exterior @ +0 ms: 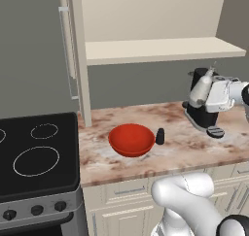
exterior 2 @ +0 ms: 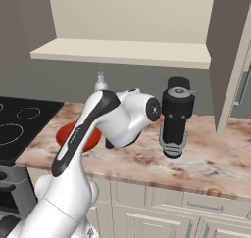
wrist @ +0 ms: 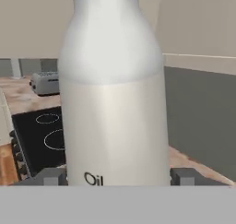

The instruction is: Retrieve the bottle and the shaker from the cabinet and place them next to the mixing bowl on the counter. Then add garlic from the fridge to the mixing bowl.

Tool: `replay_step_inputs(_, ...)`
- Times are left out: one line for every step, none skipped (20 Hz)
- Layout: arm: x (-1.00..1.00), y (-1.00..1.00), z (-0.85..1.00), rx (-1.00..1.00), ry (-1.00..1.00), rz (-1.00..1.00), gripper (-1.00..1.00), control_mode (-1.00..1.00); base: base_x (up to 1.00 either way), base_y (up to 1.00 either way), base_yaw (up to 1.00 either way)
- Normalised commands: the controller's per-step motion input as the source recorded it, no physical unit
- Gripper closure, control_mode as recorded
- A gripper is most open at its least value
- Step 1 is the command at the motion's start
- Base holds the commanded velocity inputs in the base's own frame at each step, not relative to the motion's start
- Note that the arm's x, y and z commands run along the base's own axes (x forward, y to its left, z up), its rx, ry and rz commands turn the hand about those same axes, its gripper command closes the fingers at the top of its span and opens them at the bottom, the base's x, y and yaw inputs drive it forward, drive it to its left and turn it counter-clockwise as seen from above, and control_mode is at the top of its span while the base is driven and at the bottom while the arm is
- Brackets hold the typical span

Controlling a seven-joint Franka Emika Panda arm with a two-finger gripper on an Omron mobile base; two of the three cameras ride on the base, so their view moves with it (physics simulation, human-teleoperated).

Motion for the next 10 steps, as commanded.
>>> replay_step_inputs(-0.01, 0.26, -0.79, -0.14, 0.01, 0.2, 1.0, -1.0, 0.0, 0.0, 0.0)
replay_step_inputs(0.0, 0.23, -0.76, -0.15, 0.02, 0.18, 1.0, -1.0, 0.0, 0.0, 0.0)
replay_step_inputs(0.0, 0.23, -0.68, -0.17, 0.05, 0.15, 1.0, -1.0, 0.0, 0.0, 0.0)
replay_step_inputs(0.0, 0.19, -0.66, -0.18, 0.08, 0.14, 1.0, -1.0, 0.0, 0.0, 0.0)
replay_step_inputs(0.0, 0.14, -0.61, -0.16, 0.09, 0.13, 1.0, -1.0, 0.0, 0.0, 0.0)
replay_step_inputs(0.0, 0.13, -0.61, -0.17, 0.09, 0.13, 1.0, -1.0, 0.0, 0.0, 0.0)
replay_step_inputs(0.0, 0.12, -0.65, -0.15, 0.05, 0.11, 1.0, -1.0, 0.0, 0.0, 0.0)
replay_step_inputs(0.0, 0.14, -0.66, -0.15, 0.07, 0.09, 1.0, -1.0, 0.0, 0.0, 0.0)
replay_step_inputs(0.0, 0.18, -0.64, -0.15, 0.08, 0.07, 1.0, -1.0, 0.0, 0.0, 0.0)
replay_step_inputs(0.0, 0.15, -0.63, -0.14, 0.08, 0.04, 1.0, -1.0, 0.0, 0.0, 0.0)
